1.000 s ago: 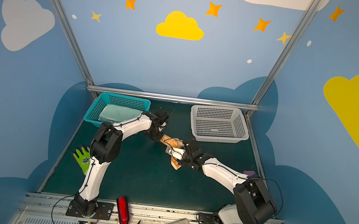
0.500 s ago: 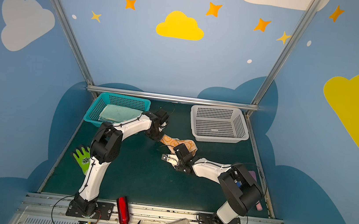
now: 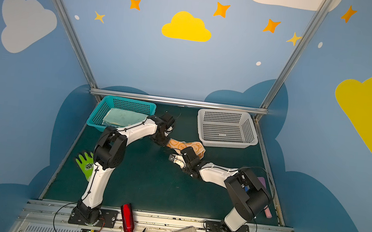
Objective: Fold and stack the towels
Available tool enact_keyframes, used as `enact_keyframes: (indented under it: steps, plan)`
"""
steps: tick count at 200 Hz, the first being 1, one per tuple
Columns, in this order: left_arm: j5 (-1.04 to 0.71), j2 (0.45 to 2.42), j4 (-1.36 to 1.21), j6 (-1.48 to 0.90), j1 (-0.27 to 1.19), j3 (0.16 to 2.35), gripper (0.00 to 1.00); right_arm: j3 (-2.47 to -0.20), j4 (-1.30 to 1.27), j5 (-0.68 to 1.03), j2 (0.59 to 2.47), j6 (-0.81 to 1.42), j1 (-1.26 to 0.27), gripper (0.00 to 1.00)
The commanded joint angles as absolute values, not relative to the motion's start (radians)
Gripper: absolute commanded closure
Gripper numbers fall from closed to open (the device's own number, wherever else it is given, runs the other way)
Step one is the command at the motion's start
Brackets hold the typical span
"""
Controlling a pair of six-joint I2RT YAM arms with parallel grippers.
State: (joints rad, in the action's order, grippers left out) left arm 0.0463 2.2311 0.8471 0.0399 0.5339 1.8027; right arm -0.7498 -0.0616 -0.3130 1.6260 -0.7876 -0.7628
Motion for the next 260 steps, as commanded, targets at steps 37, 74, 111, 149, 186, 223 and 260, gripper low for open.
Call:
enact_keyframes:
  steps: [37, 74, 111, 149, 186, 223, 260]
  plan:
    - [0.054, 2.204, 0.867, 0.043, 0.543, 1.798, 0.96, -0.8, 0.007, -0.207, 1.546, -0.69, -0.696, 1.0]
    - [0.057, 2.156, 0.862, 0.042, 0.549, 1.783, 0.96, -0.831, 0.051, -0.163, 1.483, -0.616, -0.642, 1.0]
    - [0.036, 2.063, 0.85, 0.038, 0.564, 1.778, 0.96, -0.908, 0.114, -0.171, 1.444, -0.516, -0.618, 1.0]
    - [0.033, 1.959, 0.844, 0.035, 0.585, 1.774, 0.96, -1.021, 0.235, -0.087, 1.434, -0.416, -0.587, 1.0]
    - [0.023, 1.899, 0.823, 0.038, 0.592, 1.734, 0.93, -1.104, 0.378, 0.02, 1.463, -0.361, -0.531, 1.0]
    - [0.04, 1.974, 0.831, 0.017, 0.591, 1.75, 0.93, -1.048, 0.378, 0.058, 1.467, -0.386, -0.543, 0.78]
    - [0.053, 2.086, 0.855, 0.01, 0.588, 1.799, 0.94, -0.83, 0.17, 0.006, 1.419, -0.626, -0.674, 0.58]
